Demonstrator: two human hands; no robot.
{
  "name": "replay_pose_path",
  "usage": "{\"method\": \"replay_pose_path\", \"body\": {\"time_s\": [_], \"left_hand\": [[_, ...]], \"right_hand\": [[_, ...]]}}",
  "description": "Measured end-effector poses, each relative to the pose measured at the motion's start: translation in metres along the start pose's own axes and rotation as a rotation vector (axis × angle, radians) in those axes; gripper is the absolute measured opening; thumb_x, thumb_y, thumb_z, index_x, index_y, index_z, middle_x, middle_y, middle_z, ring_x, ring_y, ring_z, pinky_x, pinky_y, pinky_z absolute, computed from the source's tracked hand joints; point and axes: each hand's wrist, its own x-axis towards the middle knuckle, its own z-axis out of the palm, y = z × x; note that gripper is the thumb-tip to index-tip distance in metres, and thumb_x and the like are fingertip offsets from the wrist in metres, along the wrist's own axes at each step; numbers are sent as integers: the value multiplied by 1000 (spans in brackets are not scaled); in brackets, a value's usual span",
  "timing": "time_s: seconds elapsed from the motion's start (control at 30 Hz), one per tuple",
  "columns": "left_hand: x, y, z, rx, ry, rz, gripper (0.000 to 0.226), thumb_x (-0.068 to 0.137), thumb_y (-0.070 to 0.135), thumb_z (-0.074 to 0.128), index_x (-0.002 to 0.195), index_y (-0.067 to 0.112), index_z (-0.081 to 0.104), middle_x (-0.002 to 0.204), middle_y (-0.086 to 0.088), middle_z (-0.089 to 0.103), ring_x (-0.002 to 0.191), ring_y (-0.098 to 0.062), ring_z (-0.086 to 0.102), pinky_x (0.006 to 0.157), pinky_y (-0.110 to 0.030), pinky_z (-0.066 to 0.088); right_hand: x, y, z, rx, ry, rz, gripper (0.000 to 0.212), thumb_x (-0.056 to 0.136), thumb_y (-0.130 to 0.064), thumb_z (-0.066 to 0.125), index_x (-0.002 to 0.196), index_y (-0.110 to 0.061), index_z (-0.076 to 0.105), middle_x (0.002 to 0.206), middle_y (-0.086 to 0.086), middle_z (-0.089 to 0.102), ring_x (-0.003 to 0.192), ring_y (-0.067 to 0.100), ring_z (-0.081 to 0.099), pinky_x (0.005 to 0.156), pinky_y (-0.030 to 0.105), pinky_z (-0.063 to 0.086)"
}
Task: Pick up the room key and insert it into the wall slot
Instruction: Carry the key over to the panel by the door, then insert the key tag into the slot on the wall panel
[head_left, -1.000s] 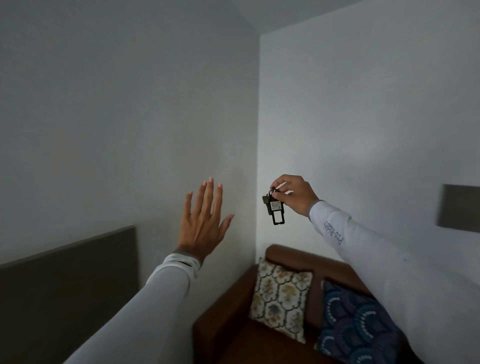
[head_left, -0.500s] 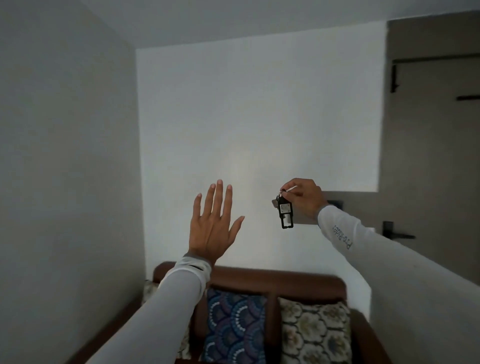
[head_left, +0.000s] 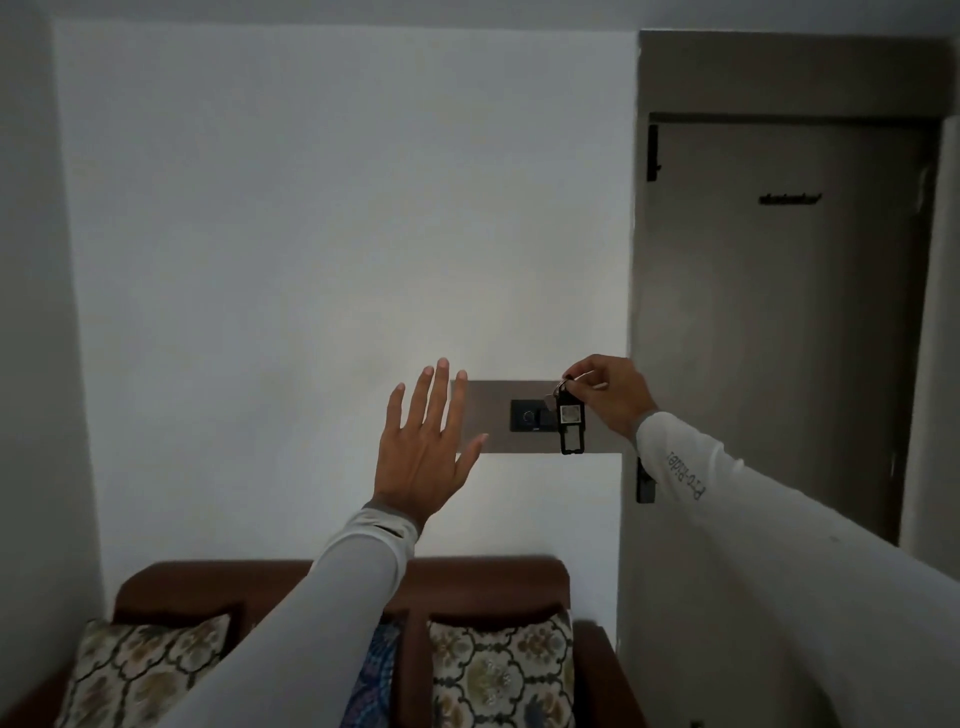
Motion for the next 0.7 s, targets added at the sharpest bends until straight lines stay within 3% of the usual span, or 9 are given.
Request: {"method": "replay_pose_path", "body": {"time_s": [0.2,0.37,0.57,0.7], "left_hand": [[75,28,88,-5,32,-31,76,105,57,36,162,7,26,170,-22,27,155,-36,31,121,-60,36],[149,36,156,15,32,-54,77,105,59,26,162,7,26,170,-22,28,155,-36,32,121,-59,37],[199,56,253,21,14,-46,76,105,59,33,161,8,28,169,-21,29,154,-37,33,121,-60,38],[220,57,314,63,-15,-61,76,105,59,31,160,6,32,167,-22,34,152,-38,37,118,-60,42]], "right_hand": [[94,68,-3,-11,4,-31,8,85,-10,69,93,-12,72,94,20,75,92,35,71,89,41,55],[178,116,6,45,-16,-71,13,87,-4,66,92,-15,71,84,19,74,92,37,71,93,47,55],[266,183,30,76,-36,-75,11,87,-5,66,92,-12,72,80,14,74,79,25,69,84,34,52],[321,230,53,97,-83,-78,10,86,-4,67,94,-8,72,87,21,77,89,35,72,87,39,53]]}}
